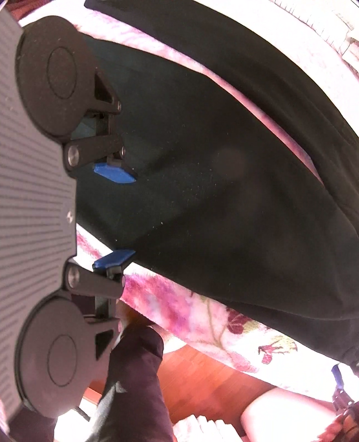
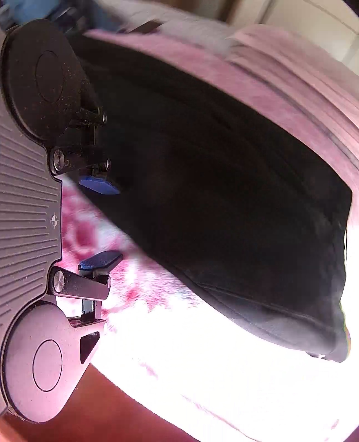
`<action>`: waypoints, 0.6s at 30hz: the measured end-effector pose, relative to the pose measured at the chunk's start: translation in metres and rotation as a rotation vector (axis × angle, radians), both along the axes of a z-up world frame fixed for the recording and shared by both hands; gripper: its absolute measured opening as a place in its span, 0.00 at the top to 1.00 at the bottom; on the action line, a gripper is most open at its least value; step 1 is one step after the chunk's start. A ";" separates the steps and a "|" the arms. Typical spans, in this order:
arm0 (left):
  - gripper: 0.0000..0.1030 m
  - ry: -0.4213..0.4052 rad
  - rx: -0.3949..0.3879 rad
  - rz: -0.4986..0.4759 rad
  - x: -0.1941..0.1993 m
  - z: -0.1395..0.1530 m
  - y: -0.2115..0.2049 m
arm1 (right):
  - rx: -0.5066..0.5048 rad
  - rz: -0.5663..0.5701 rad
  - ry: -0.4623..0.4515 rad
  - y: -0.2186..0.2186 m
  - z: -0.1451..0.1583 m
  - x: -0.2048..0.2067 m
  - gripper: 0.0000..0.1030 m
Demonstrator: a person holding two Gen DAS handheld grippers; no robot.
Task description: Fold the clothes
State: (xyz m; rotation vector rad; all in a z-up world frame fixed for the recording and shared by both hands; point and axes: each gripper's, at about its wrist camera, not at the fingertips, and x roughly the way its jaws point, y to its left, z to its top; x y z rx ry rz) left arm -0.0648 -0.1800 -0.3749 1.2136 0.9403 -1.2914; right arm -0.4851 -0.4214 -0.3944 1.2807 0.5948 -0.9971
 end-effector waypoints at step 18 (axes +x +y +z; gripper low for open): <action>0.51 0.103 -0.133 -0.114 -0.104 0.011 -0.043 | -0.092 0.243 0.210 -0.016 0.033 -0.022 0.63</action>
